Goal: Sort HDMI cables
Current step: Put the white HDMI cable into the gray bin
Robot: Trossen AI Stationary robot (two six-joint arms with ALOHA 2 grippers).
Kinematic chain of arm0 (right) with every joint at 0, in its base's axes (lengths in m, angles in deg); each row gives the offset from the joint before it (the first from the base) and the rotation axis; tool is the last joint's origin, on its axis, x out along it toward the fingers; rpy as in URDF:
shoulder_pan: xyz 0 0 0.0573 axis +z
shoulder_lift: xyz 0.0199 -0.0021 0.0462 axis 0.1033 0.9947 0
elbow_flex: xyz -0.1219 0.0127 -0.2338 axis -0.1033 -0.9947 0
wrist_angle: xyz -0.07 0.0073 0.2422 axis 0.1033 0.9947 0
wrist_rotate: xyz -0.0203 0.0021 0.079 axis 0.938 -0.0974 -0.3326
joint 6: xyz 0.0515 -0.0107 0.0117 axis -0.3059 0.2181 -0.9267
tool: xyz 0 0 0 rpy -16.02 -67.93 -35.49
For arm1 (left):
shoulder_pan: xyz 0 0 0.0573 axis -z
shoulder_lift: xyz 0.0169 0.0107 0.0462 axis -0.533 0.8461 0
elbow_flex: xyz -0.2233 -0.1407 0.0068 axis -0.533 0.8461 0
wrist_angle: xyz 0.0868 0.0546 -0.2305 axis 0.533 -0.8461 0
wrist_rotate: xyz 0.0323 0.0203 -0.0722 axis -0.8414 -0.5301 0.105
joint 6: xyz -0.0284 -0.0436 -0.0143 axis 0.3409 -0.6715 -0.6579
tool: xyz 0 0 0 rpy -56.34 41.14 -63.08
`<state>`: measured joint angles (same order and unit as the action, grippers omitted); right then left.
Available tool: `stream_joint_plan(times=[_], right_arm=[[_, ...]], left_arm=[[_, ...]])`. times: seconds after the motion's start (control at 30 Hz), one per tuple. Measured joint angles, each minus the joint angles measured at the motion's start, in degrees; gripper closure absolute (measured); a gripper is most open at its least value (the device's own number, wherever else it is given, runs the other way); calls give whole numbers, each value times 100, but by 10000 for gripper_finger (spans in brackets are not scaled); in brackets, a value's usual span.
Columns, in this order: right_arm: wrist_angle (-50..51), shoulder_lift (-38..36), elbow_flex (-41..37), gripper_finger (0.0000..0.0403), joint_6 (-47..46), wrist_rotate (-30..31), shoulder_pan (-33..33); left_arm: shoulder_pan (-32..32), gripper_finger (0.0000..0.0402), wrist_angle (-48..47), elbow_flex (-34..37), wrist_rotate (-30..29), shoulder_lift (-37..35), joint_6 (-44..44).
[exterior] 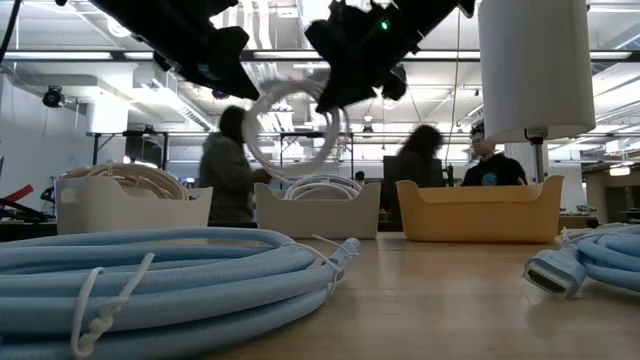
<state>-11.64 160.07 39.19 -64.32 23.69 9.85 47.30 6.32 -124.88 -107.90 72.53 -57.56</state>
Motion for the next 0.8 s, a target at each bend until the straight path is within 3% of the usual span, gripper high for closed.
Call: stream_joint_plan(times=[0.17, 0.4, 0.57, 0.7, 0.8], right_arm=[[628, 0, -2, 389, -256, 325, -146], [632, 0, 0, 390, -74, 285, -615], [594, 0, -51, 390, 133, -677, -991], [589, 0, -255, 390, 127, -822, -1170], [521, 0, -385, 390, 132, -1251, -1296]], left_arm=[[-7, 228, -7, 0, -78, 0, 81], [-9, 229, 4, 36, -78, 0, 84], [-9, 229, -7, 173, -75, 0, 64], [-9, 229, -7, 222, -74, 0, 55], [-13, 229, -7, 235, -75, 0, 55]])
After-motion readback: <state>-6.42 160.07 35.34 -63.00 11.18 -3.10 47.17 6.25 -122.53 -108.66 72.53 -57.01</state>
